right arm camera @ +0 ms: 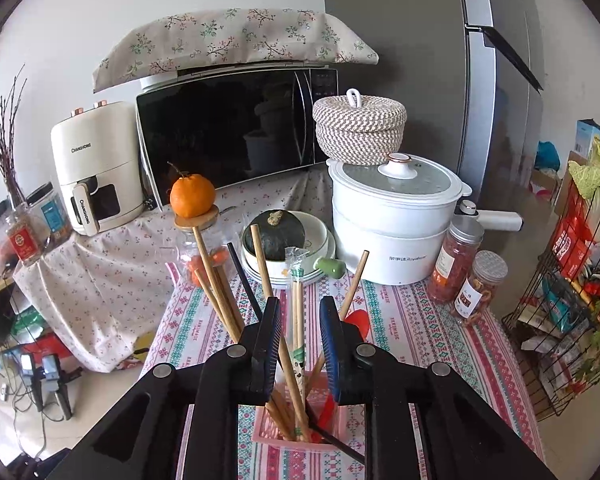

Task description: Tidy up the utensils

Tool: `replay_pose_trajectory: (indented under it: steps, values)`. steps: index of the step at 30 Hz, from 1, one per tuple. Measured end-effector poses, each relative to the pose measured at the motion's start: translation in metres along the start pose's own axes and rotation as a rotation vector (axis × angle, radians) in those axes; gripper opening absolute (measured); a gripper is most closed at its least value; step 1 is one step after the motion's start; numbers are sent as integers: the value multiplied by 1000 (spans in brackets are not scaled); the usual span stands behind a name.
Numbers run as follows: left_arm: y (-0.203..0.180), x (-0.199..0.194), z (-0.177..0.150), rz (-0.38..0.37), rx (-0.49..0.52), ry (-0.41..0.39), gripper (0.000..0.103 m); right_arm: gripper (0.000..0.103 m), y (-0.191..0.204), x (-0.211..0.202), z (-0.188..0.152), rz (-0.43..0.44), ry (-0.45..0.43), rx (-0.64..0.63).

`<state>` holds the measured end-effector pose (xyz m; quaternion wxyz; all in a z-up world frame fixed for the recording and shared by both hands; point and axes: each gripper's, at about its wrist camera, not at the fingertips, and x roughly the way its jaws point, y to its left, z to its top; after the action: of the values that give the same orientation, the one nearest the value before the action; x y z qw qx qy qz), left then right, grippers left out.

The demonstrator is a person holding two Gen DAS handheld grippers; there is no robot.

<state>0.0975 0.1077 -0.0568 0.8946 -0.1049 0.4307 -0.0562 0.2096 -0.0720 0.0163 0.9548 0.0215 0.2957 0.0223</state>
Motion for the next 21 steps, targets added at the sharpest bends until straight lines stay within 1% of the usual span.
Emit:
replay_pose_trajectory:
  steps: [3,7,13,16,18,21]
  values:
    - [-3,0,-1,2,7,1,84,28,-5,-7,5,6,-1,8]
    - [-5,0,-1,8,12,-2,84,31,-10,-17,9,10,-12,6]
    - [-10,-3,-1,35,23,-18,86,41,-21,-31,13,39,2,43]
    - [-17,-8,-1,71,34,-42,90,49,-28,-47,18,60,3,56]
    - [-24,-14,-2,111,49,-63,94,59,-34,-64,19,68,-13,50]
    - [-38,-23,-4,153,76,-91,99,69,-48,-91,16,71,-38,49]
